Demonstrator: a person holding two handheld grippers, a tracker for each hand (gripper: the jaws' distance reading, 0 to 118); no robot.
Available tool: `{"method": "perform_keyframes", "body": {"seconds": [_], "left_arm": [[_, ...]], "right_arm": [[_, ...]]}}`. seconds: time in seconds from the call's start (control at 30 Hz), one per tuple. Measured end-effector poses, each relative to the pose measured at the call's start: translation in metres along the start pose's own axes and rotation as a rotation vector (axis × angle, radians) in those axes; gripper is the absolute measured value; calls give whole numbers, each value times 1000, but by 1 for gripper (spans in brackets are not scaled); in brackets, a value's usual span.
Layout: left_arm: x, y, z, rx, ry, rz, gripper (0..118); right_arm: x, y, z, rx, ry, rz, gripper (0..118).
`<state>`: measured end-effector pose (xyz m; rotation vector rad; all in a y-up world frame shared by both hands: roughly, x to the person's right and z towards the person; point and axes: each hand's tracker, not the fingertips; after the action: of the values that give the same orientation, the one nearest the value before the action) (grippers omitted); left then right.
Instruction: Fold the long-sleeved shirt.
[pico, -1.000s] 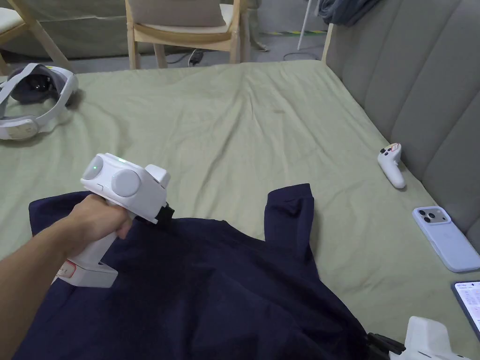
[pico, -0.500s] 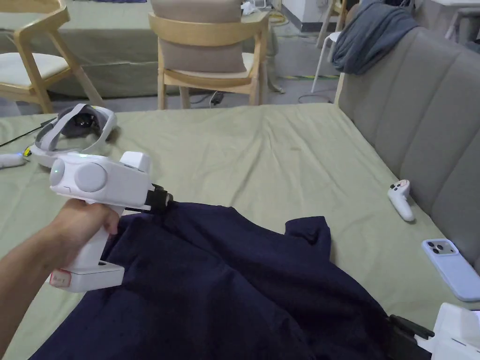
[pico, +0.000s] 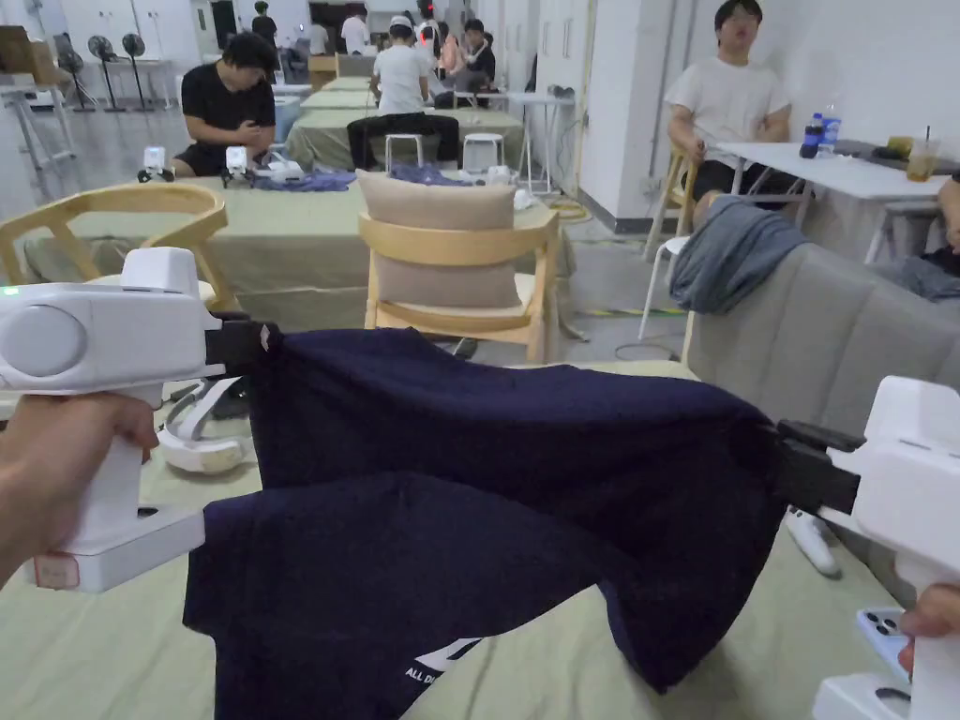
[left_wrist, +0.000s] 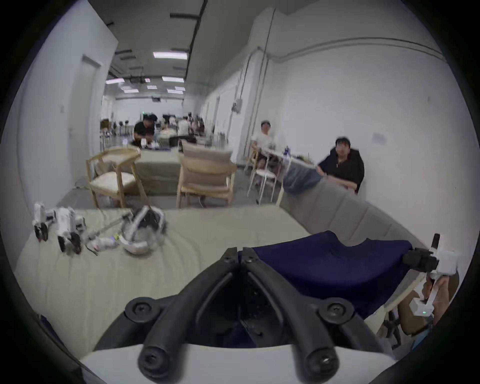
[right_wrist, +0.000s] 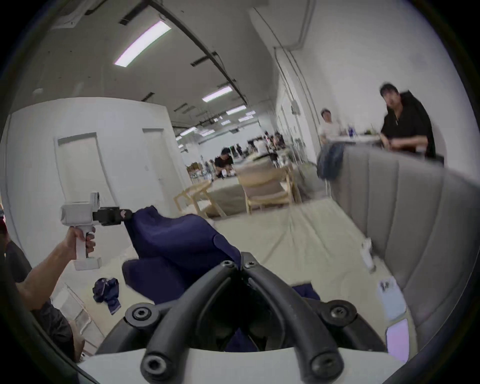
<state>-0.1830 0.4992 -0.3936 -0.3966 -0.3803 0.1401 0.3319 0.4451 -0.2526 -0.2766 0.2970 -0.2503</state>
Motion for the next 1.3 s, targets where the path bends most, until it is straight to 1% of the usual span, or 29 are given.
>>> {"method": "perform_keyframes", "body": {"seconds": [0.1,0.17,0.27,0.33,0.47,0.57,0.67,0.8,0.87,1.0,1.07,1.23,1.3], "left_arm": [[4,37,38,96,20,-7,2],[8,63,58,149,54,-21,2],[11,101,83,221,100,-27,2],[11,128,96,250,122,-32,2],[15,177,106,289,199,-70,2],[18,208,108,322,221,-64,2],[20,235,108,356,262,-58,2],[22,263,98,372,293,-58,2],[21,273,88,386,317,-51,2],[14,288,58,395,362,-39,2],[9,295,39,402,386,-30,2],[1,305,-9,421,442,-46,2],[-1,305,-26,431,472,-61,2]], "right_arm": [[-26,60,4,59,3,75,0],[-42,100,4,72,23,73,0],[-67,155,1,99,28,114,0],[-84,190,-5,116,29,127,0],[-114,247,-20,140,-10,195,0],[-126,283,-31,158,-20,197,0],[-134,304,-43,170,-61,239,0],[-135,327,-69,188,-80,227,0],[-134,337,-87,198,-90,235,0],[-139,354,-127,216,-143,281,0],[-139,361,-149,237,-159,261,0],[-136,368,-207,288,-243,292,0],[-132,365,-228,293,-245,299,0]]}}
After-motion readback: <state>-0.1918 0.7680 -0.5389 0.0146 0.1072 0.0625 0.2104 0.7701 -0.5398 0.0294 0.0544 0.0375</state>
